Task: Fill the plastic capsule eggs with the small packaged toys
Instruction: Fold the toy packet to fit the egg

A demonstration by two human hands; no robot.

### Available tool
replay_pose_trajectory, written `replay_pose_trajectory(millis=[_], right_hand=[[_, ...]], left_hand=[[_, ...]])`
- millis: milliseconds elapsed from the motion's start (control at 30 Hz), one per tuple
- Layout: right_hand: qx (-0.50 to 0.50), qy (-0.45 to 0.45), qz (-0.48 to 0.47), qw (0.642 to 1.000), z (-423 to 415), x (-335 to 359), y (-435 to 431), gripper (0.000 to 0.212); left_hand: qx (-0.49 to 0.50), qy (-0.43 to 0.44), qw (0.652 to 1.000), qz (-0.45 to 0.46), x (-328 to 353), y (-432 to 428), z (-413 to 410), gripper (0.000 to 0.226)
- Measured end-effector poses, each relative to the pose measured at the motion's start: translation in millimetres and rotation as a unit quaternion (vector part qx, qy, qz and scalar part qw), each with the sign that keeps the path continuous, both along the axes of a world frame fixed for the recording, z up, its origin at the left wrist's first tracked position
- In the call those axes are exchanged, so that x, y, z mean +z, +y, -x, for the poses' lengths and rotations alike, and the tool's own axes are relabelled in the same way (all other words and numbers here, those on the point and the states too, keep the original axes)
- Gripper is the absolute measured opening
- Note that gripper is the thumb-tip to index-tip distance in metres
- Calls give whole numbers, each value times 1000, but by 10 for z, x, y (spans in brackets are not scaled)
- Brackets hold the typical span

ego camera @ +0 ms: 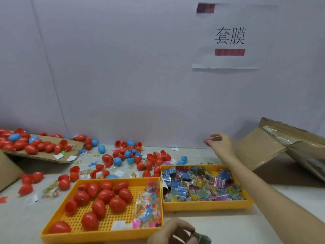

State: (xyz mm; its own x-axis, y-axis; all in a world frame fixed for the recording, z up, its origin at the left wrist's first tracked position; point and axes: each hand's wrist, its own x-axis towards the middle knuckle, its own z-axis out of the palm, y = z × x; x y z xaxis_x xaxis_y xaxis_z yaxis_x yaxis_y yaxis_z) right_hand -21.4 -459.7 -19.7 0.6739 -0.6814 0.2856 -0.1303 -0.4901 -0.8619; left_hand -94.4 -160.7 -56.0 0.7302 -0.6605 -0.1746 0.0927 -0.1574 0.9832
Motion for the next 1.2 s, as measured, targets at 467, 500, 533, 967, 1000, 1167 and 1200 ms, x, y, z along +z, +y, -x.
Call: replay_pose_trajectory(millis=[467, 500, 533, 967, 1000, 1167, 1200], right_hand=[[88, -185, -480, 853, 1511, 608, 315, 24], [89, -136, -430, 888, 1550, 496, 413, 22], [100, -108, -383, 912, 1582, 404, 546, 19], [201, -169, 162, 951, 1933, -390, 1736, 10], [212, -159, 173, 949, 1933, -419, 1733, 9], [218, -158, 173, 948, 1937, -456, 1769, 15], [213, -161, 180, 947, 1934, -452, 1775, 15]], left_hand=[[113, -156, 981, 31, -78, 327, 632, 10], [113, -158, 980, 29, -74, 326, 630, 10], [114, -164, 979, 34, -87, 325, 621, 10], [192, -109, 966, 131, -46, 348, 638, 8], [197, -95, 965, 142, -34, 350, 644, 9], [203, -89, 963, 150, -1, 360, 678, 20], [201, -93, 964, 146, -3, 361, 683, 19]])
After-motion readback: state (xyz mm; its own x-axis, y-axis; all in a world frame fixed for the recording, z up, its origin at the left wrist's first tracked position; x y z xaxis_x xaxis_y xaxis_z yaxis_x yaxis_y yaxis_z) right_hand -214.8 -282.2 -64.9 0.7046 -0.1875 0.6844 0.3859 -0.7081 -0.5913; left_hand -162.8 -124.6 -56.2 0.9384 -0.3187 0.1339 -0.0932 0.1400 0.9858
